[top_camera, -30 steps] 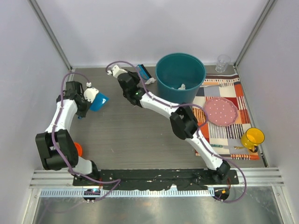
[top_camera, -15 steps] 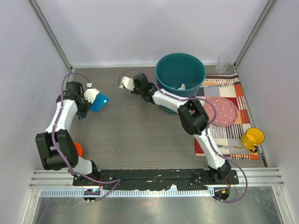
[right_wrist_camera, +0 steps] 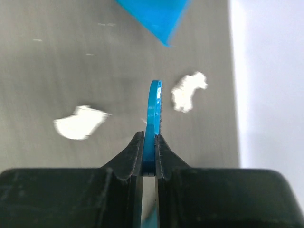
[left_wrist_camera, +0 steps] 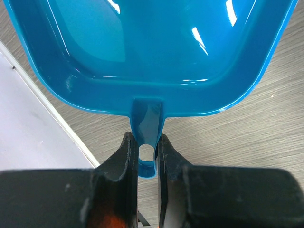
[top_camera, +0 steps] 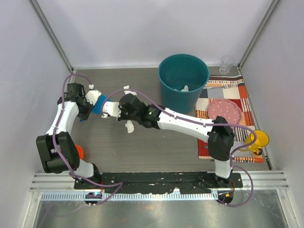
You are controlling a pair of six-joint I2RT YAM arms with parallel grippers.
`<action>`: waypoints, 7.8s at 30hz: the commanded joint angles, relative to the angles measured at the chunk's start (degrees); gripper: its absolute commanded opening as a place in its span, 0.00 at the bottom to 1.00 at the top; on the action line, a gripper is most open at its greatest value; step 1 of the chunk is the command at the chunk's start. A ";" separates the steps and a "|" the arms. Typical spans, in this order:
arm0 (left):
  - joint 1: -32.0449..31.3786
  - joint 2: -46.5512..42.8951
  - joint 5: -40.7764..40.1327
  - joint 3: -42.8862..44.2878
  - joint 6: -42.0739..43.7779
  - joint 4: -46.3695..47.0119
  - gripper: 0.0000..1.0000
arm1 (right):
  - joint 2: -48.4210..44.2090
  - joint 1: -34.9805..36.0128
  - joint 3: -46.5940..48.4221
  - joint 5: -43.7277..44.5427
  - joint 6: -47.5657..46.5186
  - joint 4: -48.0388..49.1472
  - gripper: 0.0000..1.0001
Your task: Sweep away the paper scraps from the table
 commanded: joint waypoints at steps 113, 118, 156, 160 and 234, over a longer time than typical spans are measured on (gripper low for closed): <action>-17.34 23.77 -8.10 8.38 21.42 -4.02 0.00 | 7.03 -7.06 4.87 3.01 72.04 9.26 0.01; -17.17 24.91 -5.12 10.41 18.17 -4.55 0.00 | 4.48 -7.06 2.41 1.08 74.06 10.76 0.01; -19.79 19.88 5.62 60.98 -3.55 -30.02 0.00 | -35.16 -1.00 -36.71 -1.65 48.93 11.64 0.01; -24.98 25.77 0.70 75.34 -4.69 -37.23 0.00 | -36.30 -1.00 -37.94 -1.64 50.07 10.67 0.01; -31.68 2.34 -9.71 32.85 -3.11 -19.13 0.00 | -50.89 4.01 -36.54 0.90 47.09 4.71 0.01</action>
